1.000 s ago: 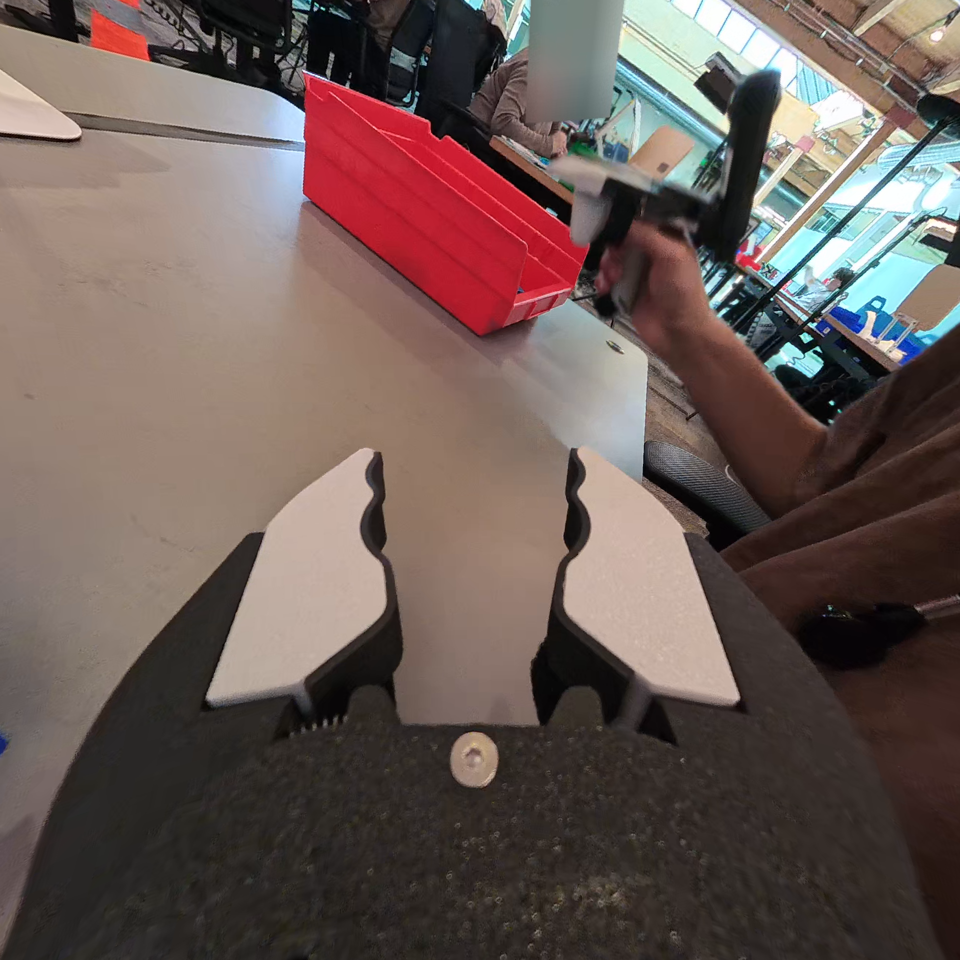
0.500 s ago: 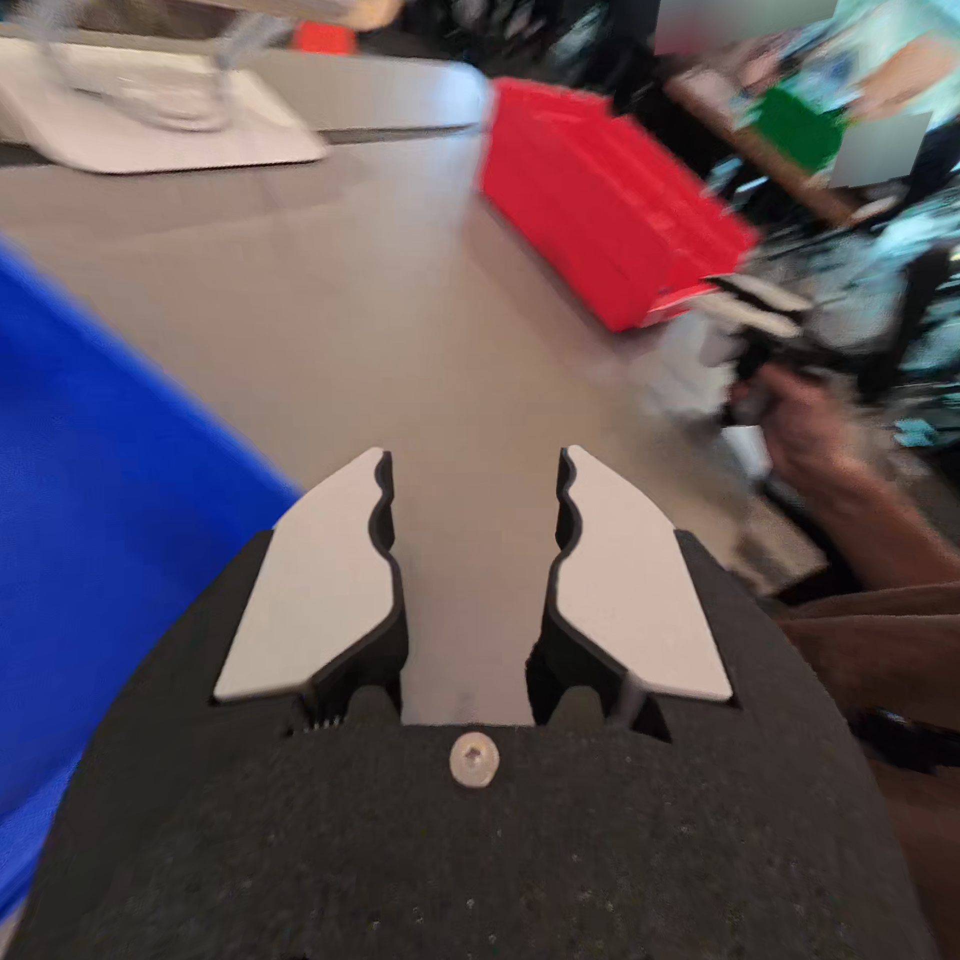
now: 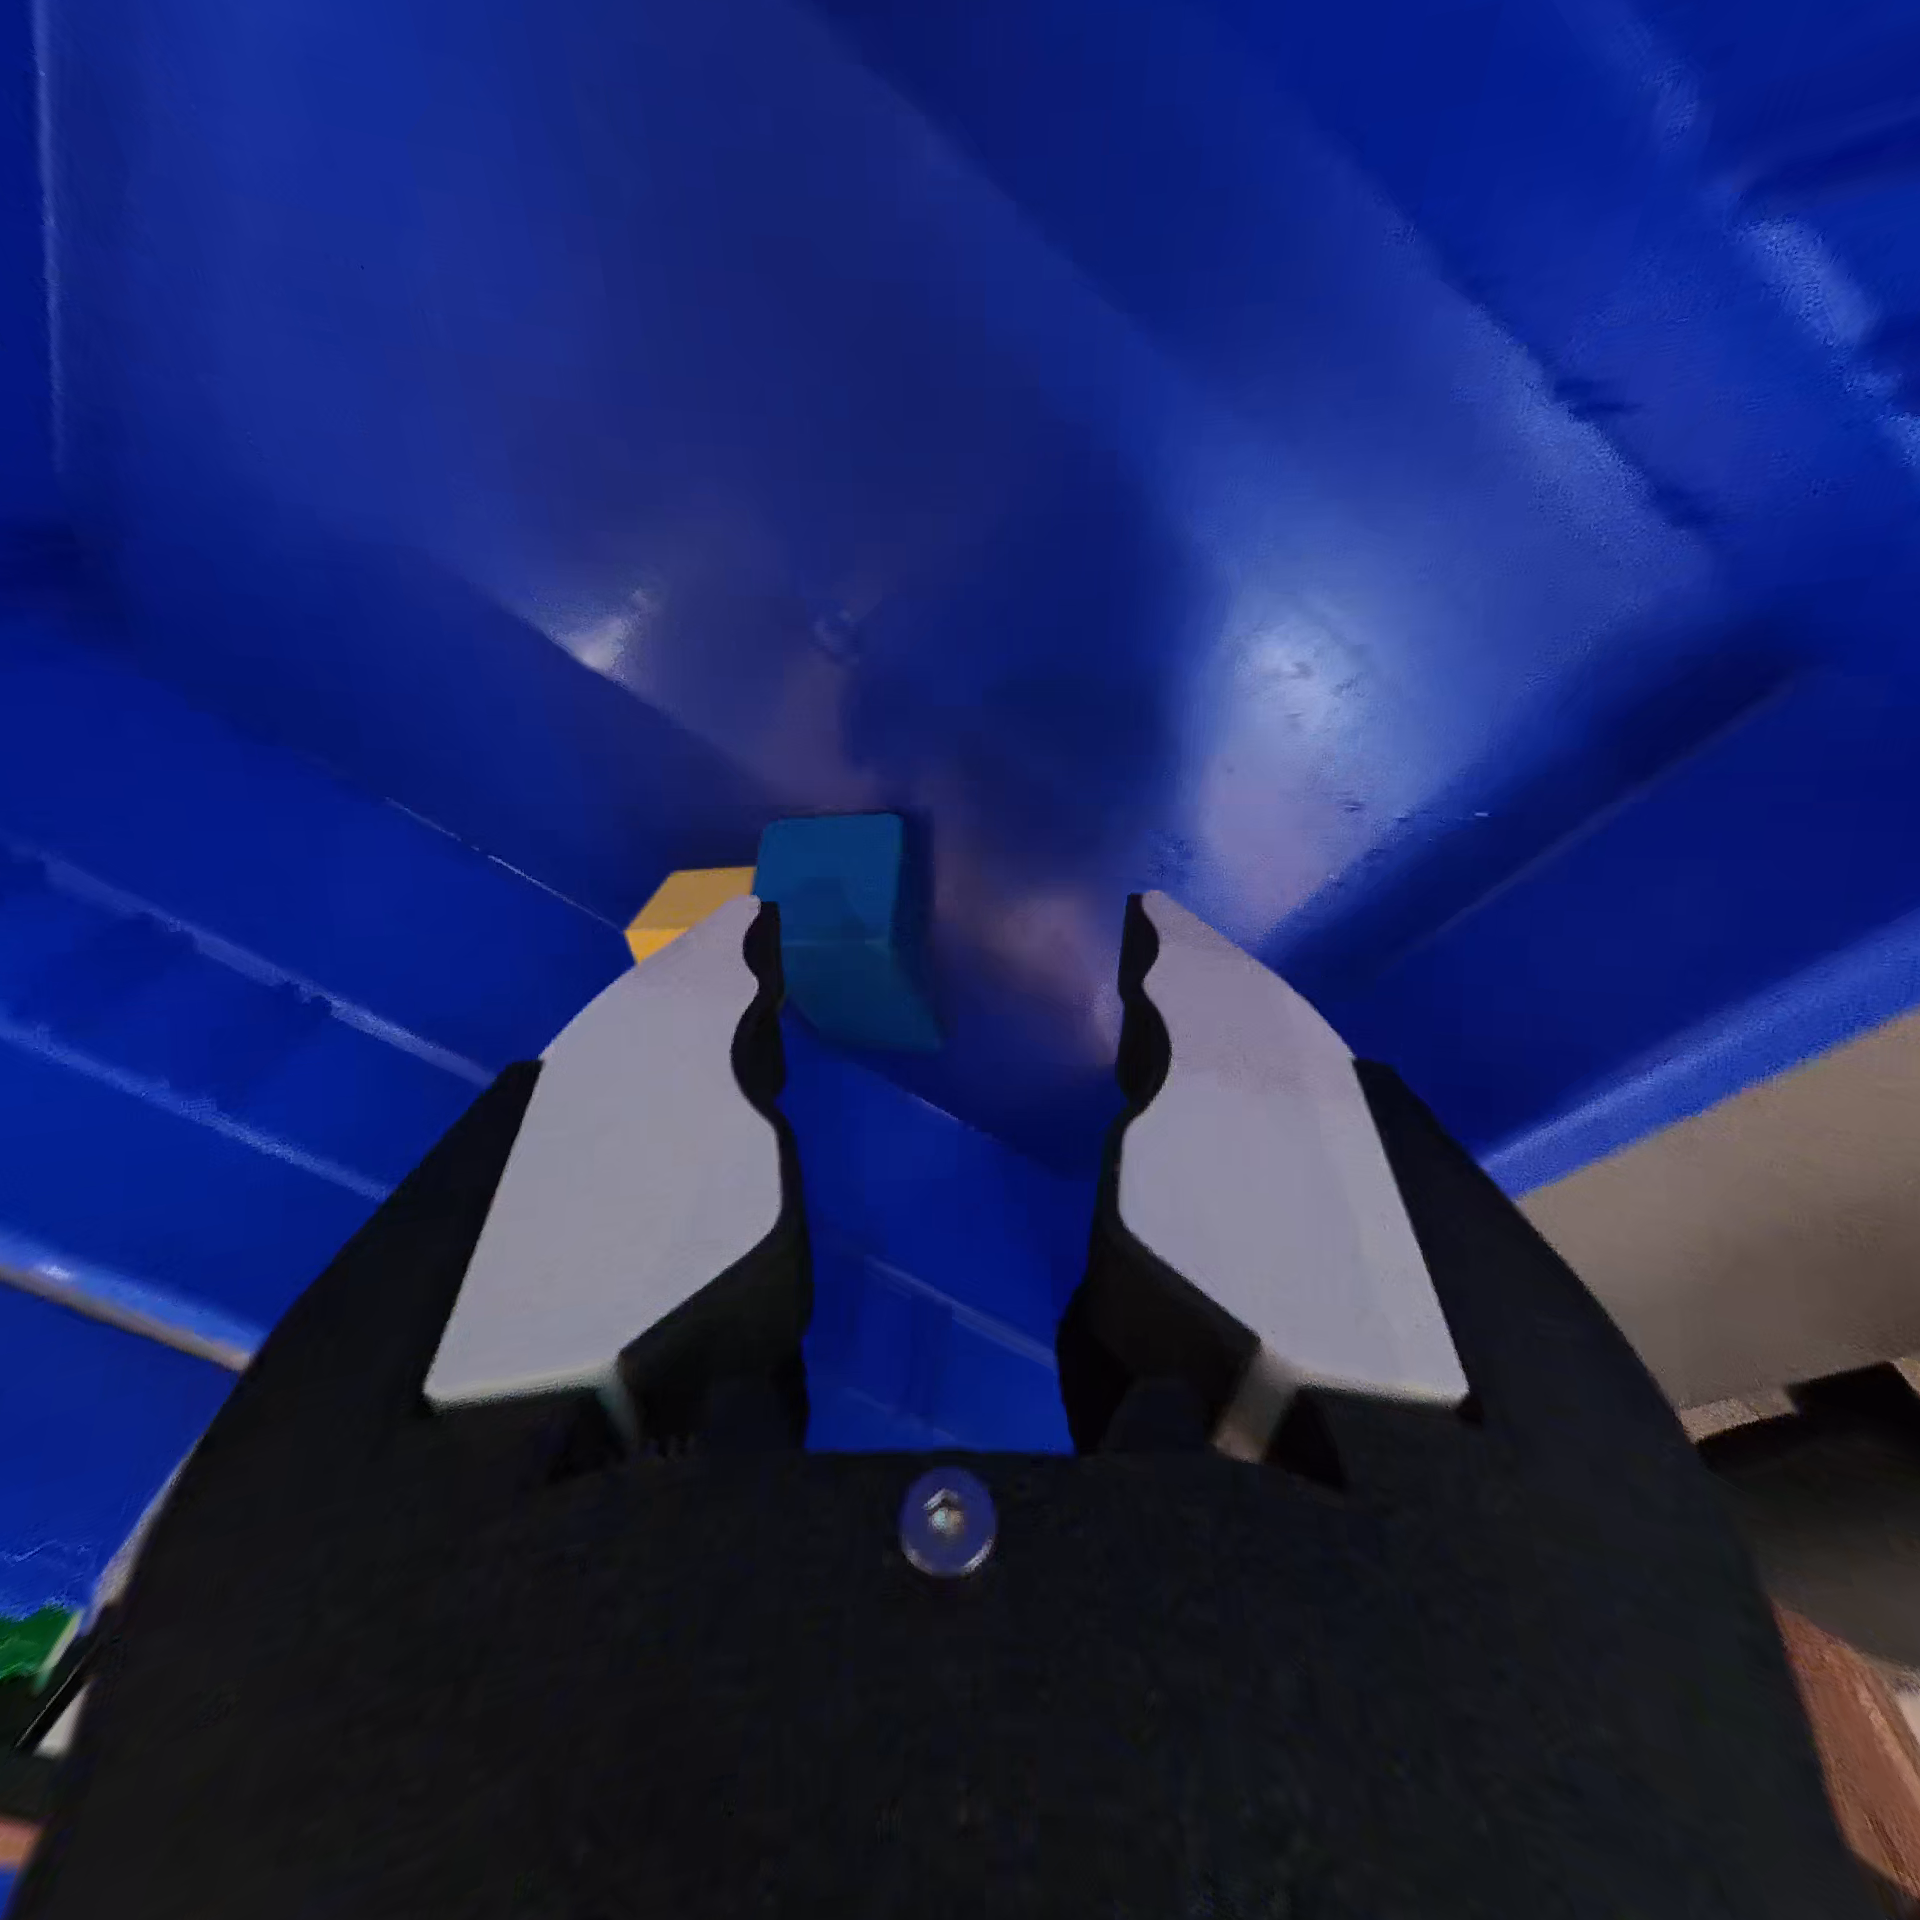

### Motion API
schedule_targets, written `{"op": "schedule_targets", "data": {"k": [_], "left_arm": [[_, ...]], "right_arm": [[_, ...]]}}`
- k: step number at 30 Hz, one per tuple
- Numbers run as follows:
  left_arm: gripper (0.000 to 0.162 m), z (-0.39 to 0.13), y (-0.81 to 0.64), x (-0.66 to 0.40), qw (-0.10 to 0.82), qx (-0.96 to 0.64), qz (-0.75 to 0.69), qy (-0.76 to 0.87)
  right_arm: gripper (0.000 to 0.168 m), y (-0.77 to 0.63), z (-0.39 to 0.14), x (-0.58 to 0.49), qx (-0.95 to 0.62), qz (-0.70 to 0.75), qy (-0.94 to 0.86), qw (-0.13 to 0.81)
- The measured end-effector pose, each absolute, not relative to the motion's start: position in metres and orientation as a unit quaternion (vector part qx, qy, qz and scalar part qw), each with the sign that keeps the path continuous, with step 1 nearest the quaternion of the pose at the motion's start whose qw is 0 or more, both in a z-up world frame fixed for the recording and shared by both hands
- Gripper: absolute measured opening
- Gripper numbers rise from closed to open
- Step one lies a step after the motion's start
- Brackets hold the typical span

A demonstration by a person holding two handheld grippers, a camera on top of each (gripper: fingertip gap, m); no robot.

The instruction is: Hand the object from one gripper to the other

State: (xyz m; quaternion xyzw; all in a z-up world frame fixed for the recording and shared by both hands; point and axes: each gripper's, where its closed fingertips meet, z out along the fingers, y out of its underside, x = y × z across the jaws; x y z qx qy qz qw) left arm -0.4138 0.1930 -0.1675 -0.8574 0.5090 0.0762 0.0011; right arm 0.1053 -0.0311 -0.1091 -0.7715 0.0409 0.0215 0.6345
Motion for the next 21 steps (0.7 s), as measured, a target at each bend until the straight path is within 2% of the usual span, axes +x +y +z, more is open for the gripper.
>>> {"op": "schedule_targets", "data": {"k": [7, 11, 13, 18, 21], "left_arm": [[0.056, -0.184, 0.201, -0.436, -0.084, -0.855, 0.106, 0.5], [0.049, -0.185, 0.2, -0.441, -0.084, -0.85, 0.12, 0.506], [0.036, -0.186, 0.195, -0.446, -0.103, -0.853, 0.12, 0.497], [0.036, -0.185, 0.188, -0.443, -0.091, -0.858, 0.082, 0.498], [0.035, -0.174, 0.185, -0.428, -0.044, -0.858, 0.037, 0.511]], "right_arm": [[0.054, -0.031, -0.111, 0.104, -0.774, 0.026, 0.036, 0.632], [0.054, -0.031, -0.112, 0.102, -0.776, 0.025, 0.029, 0.629], [0.054, -0.03, -0.113, 0.101, -0.779, 0.025, 0.025, 0.626], [0.054, -0.029, -0.113, 0.097, -0.78, 0.02, 0.017, 0.626], [0.054, -0.029, -0.107, 0.093, -0.773, 0.028, 0.012, 0.633]]}}
